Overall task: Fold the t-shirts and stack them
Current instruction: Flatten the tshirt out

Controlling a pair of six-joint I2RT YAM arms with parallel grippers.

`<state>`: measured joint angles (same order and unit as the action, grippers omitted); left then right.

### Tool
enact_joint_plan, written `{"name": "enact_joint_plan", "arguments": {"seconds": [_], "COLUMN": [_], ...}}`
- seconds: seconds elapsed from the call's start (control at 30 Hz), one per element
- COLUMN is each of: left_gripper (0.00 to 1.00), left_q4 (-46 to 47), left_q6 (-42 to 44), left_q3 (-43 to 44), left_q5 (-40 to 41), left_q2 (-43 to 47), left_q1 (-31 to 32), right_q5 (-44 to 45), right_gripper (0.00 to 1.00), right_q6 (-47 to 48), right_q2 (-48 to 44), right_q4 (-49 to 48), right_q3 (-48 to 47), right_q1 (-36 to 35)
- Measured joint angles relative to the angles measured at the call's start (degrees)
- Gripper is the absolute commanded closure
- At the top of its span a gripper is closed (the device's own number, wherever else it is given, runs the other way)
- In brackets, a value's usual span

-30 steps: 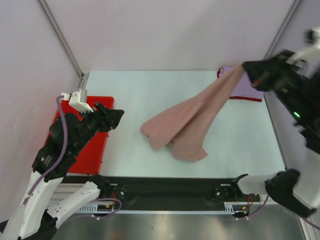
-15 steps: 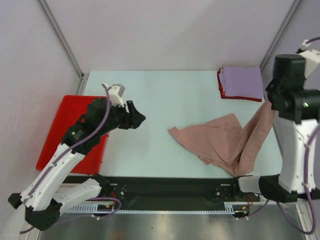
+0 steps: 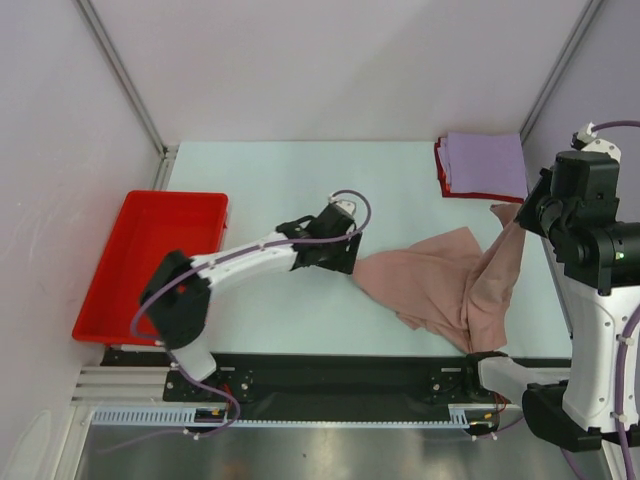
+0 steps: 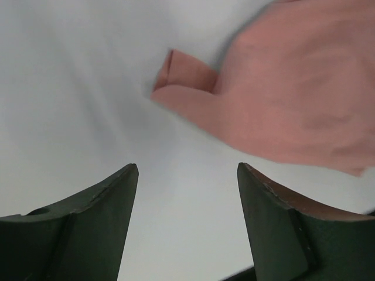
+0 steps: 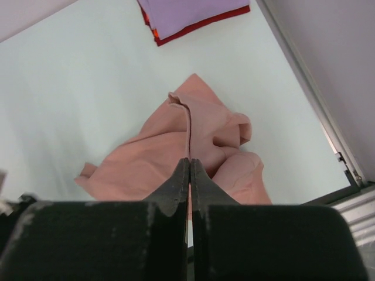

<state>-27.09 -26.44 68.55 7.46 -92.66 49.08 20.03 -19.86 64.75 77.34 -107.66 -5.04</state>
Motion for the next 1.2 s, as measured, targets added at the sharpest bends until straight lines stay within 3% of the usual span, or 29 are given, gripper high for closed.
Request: {"name": "enact_joint_plan", "arguments": {"seconds": [0.17,0.33,0.4,0.43,0.5,0.53,0.73,0.87,1.07,1.2], "left_gripper": [0.27,0.28,0.39,0.58,0.76,0.97,1.0,1.0,1.0,1.0], "left_q4": [-2.6,-1.7,-1.5,-1.4,-0.6,-0.4,-1.7,-6.1,-9.5,-8.5], "left_q6": [-1.0,-2.9,-3.7,-4.0,-4.6,-4.7,-1.3,2.8,4.9,0.4], "left_q3": [9.9,11.9,13.8,14.9,16.5,16.8,17.2,20.2,26.7,14.9], "left_q5": [3.0,1.5,0.3,-0.4,-1.7,-2.2,-2.8,2.8,10.5,13.3], "left_q2": [-13.8,-17.1,-18.8,-19.9,-21.8,-22.5,-21.2,-14.7,6.3,26.5], "left_q1": [0.5,1.0,1.0,1.0,1.0,1.0,-0.5,-3.2,-4.3,-2.8], "right_q5": [-3.0,-4.5,-5.1,-5.6,-6.1,-6.3,-8.0,-9.0,-9.9,-10.2], "right_gripper": [1.0,1.0,1.0,1.0,1.0,1.0,1.0,1.0,1.0,1.0], "right_q6": [0.2,0.4,0.4,0.4,0.4,0.4,0.4,0.4,0.4,0.0], "right_q2": [-1.6,-1.7,-1.7,-1.7,-1.7,-1.7,-1.5,-0.3,0.0,-2.5], "right_q4": [0.2,0.4,0.4,0.4,0.4,0.4,0.5,0.8,0.8,0.5], "right_q3": [0.7,0.7,0.6,0.6,0.6,0.6,0.3,-1.6,-2.2,1.1], "right_q1": [0.0,0.0,0.0,0.0,0.0,0.0,0.0,0.0,0.0,0.0]}}
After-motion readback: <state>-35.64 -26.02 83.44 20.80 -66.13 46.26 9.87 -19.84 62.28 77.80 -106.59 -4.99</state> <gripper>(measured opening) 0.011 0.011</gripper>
